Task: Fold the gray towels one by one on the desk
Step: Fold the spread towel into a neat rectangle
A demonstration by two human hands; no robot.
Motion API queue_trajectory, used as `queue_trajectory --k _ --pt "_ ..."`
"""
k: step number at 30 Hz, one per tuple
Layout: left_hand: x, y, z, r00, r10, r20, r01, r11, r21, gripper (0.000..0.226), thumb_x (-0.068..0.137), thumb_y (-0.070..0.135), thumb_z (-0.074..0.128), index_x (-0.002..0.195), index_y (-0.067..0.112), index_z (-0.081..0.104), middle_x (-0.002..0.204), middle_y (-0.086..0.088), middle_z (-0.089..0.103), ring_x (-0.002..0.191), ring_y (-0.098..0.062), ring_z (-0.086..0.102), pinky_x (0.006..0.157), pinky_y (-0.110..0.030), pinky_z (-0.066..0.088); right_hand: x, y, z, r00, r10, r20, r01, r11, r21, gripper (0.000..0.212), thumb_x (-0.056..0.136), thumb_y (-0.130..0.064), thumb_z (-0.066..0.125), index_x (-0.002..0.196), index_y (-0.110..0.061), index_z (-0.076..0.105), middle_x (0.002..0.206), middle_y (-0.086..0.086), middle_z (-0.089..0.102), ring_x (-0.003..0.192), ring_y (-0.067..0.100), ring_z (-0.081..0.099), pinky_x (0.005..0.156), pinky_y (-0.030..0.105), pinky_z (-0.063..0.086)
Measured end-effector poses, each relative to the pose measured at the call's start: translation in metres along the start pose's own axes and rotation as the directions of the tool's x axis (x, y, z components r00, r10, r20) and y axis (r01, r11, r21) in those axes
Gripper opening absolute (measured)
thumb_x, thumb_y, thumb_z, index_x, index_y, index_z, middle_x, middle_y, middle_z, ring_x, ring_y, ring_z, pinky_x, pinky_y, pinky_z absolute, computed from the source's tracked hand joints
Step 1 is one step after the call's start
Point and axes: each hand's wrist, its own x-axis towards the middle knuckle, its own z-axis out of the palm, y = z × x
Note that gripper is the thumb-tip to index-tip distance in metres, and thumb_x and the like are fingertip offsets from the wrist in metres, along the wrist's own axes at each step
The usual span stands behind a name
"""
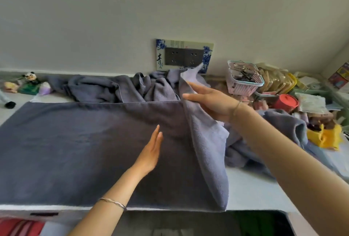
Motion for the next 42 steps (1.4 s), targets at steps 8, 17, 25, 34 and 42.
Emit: queue_trajectory --k 8,17,25,34,42 --pt "-0.026 -0.057 -0.137 0.828 -0.333 -0.451 0.184 0.921 -0.344 0.055 0.102 0.043 0.017 0.136 0.01 0.046 0.136 -0.004 0.049 0.121 -0.012 0.05 0.094 -0.014 0.033 0.098 0.065 0.172 0.931 0.218 0.293 -0.22 0.975 -0.025 0.056 0.097 -0.01 0.049 0.146 -0.021 0.024 0.107 0.013 0.065 0.083 0.025 0.066 0.077 0.032 0.055" --pt "-0.032 -0.091 -0.176 0.858 -0.233 -0.458 0.208 0.972 -0.105 0.055 0.099 0.03 0.044 0.148 0.014 0.026 0.151 -0.008 0.034 0.138 -0.022 0.033 0.111 -0.031 0.024 0.075 0.177 0.096 0.753 -0.008 -0.658 -0.325 0.865 -0.382 0.037 0.087 -0.02 0.065 0.12 -0.007 0.053 0.12 0.01 0.052 0.109 0.03 0.054 0.092 0.04 0.045" --pt "-0.013 -0.102 -0.186 0.9 -0.143 -0.412 0.215 0.967 0.135 0.036 0.096 0.02 0.052 0.13 0.009 0.053 0.139 -0.011 0.048 0.129 -0.023 0.042 0.103 -0.028 0.031 0.052 0.209 0.077 0.573 0.094 -0.814 -0.436 0.876 -0.205 0.04 0.085 -0.021 0.068 0.115 0.001 0.052 0.118 0.019 0.054 0.103 0.033 0.055 0.086 0.035 0.04" --pt "-0.008 -0.111 -0.198 0.943 -0.083 -0.321 0.159 0.963 0.216 0.036 0.091 0.013 0.06 0.127 0.012 0.059 0.132 -0.008 0.057 0.125 -0.021 0.05 0.097 -0.021 0.035 0.051 0.209 0.148 0.936 0.101 -0.336 -0.256 0.852 -0.457 0.029 0.085 -0.026 0.068 0.111 -0.017 0.058 0.105 -0.002 0.059 0.088 0.014 0.056 0.078 0.022 0.047" --pt "-0.006 -0.096 -0.22 0.98 0.019 -0.196 0.037 0.961 0.275 0.03 0.088 0.005 0.062 0.117 0.013 0.067 0.121 -0.005 0.065 0.117 -0.017 0.057 0.087 -0.012 0.038 0.082 0.202 0.214 0.924 0.234 -0.303 -0.327 0.894 -0.307 0.028 0.085 -0.019 0.069 0.109 -0.01 0.059 0.093 0.004 0.057 0.084 0.015 0.054 0.07 0.017 0.043"
